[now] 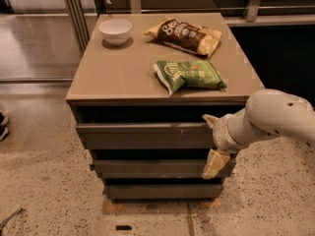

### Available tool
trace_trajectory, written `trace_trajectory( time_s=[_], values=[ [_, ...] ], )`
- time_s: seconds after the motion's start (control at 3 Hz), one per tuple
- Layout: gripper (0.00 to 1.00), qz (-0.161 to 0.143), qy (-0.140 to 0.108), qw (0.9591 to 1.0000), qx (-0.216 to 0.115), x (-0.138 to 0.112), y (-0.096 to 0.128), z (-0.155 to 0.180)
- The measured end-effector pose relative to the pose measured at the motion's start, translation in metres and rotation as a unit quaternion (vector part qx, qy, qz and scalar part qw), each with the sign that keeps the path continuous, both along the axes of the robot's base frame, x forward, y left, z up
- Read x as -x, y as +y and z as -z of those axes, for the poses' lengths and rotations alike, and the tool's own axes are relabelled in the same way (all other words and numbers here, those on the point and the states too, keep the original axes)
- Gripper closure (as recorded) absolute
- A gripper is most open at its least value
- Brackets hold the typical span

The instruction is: Open top drawer

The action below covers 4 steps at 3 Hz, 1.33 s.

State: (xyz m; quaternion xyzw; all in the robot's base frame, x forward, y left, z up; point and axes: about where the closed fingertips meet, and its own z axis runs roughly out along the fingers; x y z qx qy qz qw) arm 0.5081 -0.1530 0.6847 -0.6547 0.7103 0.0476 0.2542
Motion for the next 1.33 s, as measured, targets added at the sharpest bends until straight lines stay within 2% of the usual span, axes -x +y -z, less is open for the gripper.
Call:
trace_trajectory(
  time_s=[0.33, 0.67, 1.33],
  values=[
    [0.00, -0.005, -0.005, 1.0000, 0.006, -0.018, 0.001, 0.002],
    [0.00, -0.008, 0.002, 0.9999, 0.010, -0.030, 0.004, 0.011],
    [0.00, -0.016, 0.031, 0.9993, 0.014, -0.054, 0.017, 0.047]
  ],
)
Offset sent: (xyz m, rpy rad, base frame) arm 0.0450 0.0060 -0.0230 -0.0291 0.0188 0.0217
